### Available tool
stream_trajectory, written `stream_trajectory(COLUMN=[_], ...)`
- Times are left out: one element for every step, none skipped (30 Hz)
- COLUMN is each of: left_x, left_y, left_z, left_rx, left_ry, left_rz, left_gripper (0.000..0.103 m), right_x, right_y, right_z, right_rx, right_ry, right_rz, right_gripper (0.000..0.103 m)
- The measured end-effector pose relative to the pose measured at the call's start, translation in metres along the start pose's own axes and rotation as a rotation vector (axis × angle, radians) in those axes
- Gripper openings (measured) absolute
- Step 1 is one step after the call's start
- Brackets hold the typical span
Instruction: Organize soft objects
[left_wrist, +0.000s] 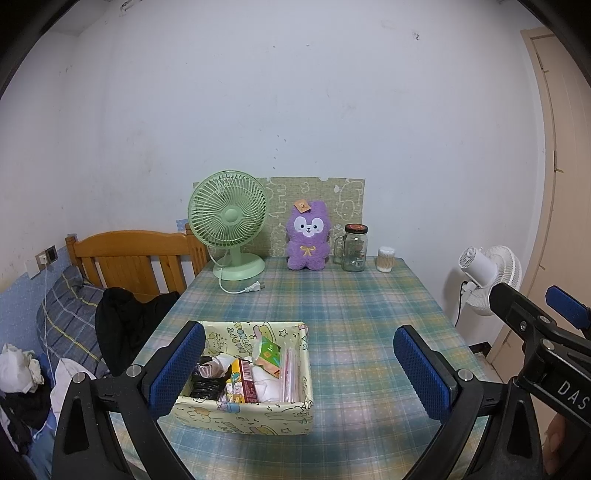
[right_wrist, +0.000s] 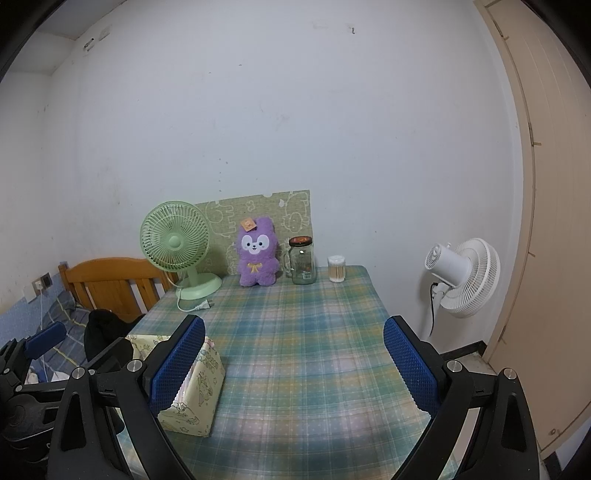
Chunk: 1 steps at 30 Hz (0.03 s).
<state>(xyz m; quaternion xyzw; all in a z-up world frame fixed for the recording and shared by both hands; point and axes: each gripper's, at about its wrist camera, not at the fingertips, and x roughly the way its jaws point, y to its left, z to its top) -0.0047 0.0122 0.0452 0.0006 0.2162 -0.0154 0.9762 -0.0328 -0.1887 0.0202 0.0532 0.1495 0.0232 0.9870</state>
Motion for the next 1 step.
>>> stream_trajectory(left_x=[-0.0001], left_y=[0.0002], left_z=[0.0002], left_rx=[0.000], left_ry=[-0.001], left_rz=[0.000], left_gripper=[0.103], right_x=[-0.0004], right_y=[0.0005], right_z=[0.0002], right_rx=[-0.001], right_ry=[-0.001], right_rz=[0.001], right_gripper=[0.099])
